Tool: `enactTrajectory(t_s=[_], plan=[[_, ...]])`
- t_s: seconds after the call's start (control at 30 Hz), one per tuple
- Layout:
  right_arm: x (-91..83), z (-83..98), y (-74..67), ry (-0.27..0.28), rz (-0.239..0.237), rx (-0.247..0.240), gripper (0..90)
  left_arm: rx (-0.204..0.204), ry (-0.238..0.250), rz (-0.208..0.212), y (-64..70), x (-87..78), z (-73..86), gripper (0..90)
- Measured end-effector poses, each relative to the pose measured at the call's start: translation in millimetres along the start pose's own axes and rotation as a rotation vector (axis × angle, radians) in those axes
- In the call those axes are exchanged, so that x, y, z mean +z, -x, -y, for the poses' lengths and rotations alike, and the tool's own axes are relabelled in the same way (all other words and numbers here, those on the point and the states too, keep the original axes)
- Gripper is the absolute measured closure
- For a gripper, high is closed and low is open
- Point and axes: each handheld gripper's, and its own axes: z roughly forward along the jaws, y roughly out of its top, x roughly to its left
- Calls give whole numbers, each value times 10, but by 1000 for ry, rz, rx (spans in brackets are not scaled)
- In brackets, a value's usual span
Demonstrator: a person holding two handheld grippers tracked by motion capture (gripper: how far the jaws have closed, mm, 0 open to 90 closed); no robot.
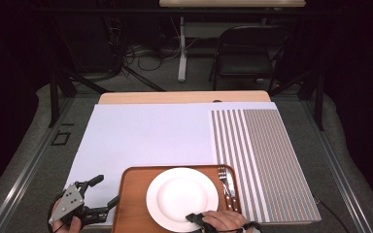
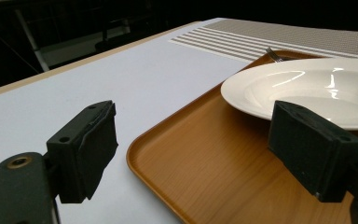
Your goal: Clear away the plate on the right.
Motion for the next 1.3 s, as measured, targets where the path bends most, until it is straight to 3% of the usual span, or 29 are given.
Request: enactTrajectory(t_s=[0.2,0.33,0.5,0.9,1.3], plan=[[-2,-20,-22,-1,-2,1,830,3,1,1,7,-9,-2,152],[5,-33,-53,-13,7,-28,827,3,-2,3,14,2,-5,152],[15,-32,-75,16,7,-17,824,4,-4,2,13,6,-3,152],[31,-37,-118,40,-28,-14,788,7,-4,8,16,12,-2,152],[35,-21,-175,21,-62,-25,748,3,-5,12,16,31,-4,152]])
